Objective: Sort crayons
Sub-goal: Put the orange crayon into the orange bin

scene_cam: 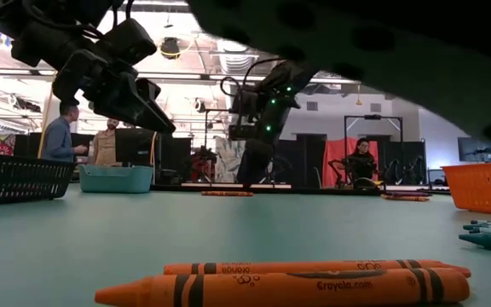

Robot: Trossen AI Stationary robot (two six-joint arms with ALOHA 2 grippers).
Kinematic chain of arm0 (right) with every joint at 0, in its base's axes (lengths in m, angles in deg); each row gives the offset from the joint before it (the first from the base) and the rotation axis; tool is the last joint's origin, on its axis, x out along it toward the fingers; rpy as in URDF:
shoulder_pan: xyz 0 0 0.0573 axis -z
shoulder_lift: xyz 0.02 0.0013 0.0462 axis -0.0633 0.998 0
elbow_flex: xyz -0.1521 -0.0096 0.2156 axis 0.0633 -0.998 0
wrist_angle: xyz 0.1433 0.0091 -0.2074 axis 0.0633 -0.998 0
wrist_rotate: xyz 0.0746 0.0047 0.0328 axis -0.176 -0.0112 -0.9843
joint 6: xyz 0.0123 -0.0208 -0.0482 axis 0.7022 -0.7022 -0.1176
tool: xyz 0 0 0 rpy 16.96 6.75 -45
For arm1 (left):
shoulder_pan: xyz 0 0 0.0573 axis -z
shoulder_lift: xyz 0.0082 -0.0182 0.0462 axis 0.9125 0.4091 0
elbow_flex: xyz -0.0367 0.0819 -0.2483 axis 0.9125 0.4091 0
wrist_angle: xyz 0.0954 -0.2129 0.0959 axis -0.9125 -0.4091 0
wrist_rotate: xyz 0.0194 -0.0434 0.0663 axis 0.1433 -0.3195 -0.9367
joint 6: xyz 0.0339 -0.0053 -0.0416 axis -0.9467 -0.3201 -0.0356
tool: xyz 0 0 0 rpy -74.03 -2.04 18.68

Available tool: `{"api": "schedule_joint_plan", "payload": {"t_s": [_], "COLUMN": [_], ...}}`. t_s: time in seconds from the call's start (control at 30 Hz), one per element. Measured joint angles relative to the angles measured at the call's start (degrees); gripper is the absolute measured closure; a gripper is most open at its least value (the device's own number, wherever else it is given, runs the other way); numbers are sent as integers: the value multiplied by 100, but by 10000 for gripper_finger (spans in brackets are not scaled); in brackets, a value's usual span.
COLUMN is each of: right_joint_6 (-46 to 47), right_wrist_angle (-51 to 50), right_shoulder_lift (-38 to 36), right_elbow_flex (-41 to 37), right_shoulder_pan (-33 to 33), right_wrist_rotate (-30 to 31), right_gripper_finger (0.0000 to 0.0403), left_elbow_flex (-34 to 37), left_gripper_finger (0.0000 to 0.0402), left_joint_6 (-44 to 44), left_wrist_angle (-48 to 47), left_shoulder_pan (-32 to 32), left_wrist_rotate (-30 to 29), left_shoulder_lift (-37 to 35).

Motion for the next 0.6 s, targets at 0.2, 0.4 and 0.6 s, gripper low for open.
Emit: {"api": "schedule_joint_plan", "payload": {"t_s": [0.2, 0.4, 0.6], "right_joint_6": [0, 63, 84], "right_wrist_angle": [-738, -1468, -2047], "right_shoulder_lift": [342, 713, 1095], "right_elbow_flex": [684, 1362, 2051], "right_shoulder_pan": [38, 40, 70], "right_wrist_rotate": [-57, -88, -306], "right_gripper_finger": [239, 239, 245], "left_elbow_flex": [0, 0, 0], "left_gripper_finger": [270, 270, 270], "left_joint_6": [17, -2, -2], "left_wrist_angle": [4, 10, 13], "left_shoulder_pan": [11, 15, 15], "left_wrist_rotate": [10, 10, 9], "left_shoulder_lift": [0, 0, 0]}}
